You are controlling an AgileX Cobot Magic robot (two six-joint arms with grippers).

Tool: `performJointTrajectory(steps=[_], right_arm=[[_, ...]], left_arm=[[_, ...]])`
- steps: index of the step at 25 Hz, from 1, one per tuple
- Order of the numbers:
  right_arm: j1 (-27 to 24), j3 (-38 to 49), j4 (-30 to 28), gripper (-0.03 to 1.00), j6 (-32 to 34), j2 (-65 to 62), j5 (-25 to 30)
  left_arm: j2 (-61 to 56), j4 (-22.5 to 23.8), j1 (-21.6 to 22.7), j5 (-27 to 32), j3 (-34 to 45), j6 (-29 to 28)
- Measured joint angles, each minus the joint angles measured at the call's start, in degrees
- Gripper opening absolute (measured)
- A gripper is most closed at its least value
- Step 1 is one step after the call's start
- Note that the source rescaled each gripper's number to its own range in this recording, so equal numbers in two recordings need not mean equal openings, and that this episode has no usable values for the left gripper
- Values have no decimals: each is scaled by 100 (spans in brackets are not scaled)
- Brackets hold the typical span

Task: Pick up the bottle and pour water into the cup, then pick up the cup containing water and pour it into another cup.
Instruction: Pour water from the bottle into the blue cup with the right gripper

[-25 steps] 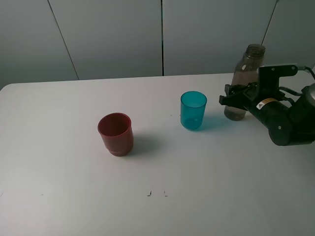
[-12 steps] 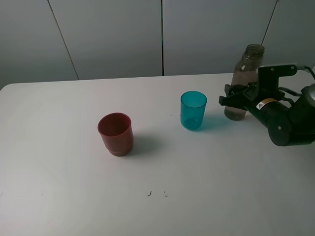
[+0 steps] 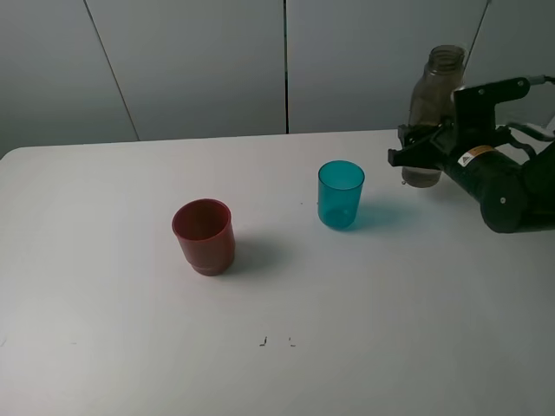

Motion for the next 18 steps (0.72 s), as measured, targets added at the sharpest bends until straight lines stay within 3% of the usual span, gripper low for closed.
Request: performJointTrajectory(steps=[6, 18], right_arm=[[0, -452, -641, 3, -835, -23, 473], [0, -551, -690, 3, -2973, -23, 480]], left_arm=[[0, 0, 0, 0, 0, 0], [0, 0, 0, 0, 0, 0]])
